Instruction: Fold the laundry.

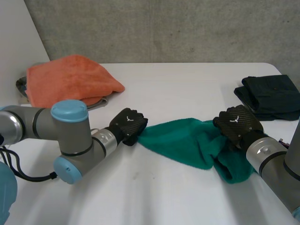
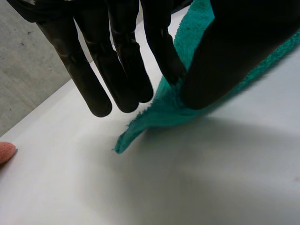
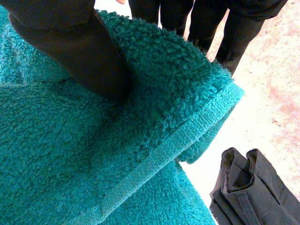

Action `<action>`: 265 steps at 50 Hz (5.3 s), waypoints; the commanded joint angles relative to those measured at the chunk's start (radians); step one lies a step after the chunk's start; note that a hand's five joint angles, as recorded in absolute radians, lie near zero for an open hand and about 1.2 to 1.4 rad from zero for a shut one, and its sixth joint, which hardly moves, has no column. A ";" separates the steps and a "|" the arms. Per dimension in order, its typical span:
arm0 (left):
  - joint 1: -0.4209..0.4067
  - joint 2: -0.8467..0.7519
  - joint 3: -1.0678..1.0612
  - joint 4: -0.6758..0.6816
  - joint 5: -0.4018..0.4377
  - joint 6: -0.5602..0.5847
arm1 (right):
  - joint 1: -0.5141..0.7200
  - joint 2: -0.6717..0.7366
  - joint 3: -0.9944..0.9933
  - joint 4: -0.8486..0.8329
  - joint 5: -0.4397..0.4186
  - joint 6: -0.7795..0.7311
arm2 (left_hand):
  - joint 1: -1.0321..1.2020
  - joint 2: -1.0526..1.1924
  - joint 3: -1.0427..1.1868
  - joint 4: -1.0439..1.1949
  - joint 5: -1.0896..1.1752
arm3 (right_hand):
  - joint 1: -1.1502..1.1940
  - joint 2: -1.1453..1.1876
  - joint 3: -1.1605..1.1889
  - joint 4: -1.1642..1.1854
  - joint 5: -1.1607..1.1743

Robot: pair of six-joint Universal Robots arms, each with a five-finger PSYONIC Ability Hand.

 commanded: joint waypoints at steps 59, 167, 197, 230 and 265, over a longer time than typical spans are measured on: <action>-0.085 0.664 -0.177 -0.129 -0.178 -0.233 | -0.007 0.381 -0.311 0.012 0.007 0.413 | 0.252 0.239 0.242 0.240 0.256 | -0.725 -0.794 -0.807 -0.817 -0.797; 0.068 0.917 -0.118 -0.140 -0.266 -0.351 | 0.028 0.149 -0.530 0.202 0.001 0.247 | 0.252 0.239 0.242 0.240 0.256 | 0.293 0.224 0.211 0.201 0.221; 0.125 0.870 -0.152 -0.144 -0.252 -0.355 | 0.143 0.364 -0.314 -0.047 -0.049 0.402 | 0.252 0.239 0.242 0.240 0.256 | -0.637 -0.705 -0.719 -0.729 -0.708; 0.104 0.662 -0.247 -0.465 -0.252 -0.015 | -0.078 0.010 -0.635 0.624 -0.065 0.055 | 0.252 0.239 0.242 0.240 0.256 | 0.293 0.224 0.211 0.201 0.221; 0.049 0.539 -0.080 0.232 -0.370 -0.021 | -0.095 0.197 -0.911 0.311 -0.107 0.080 | 0.252 0.239 0.242 0.240 0.256 | 0.293 0.224 0.211 0.201 0.221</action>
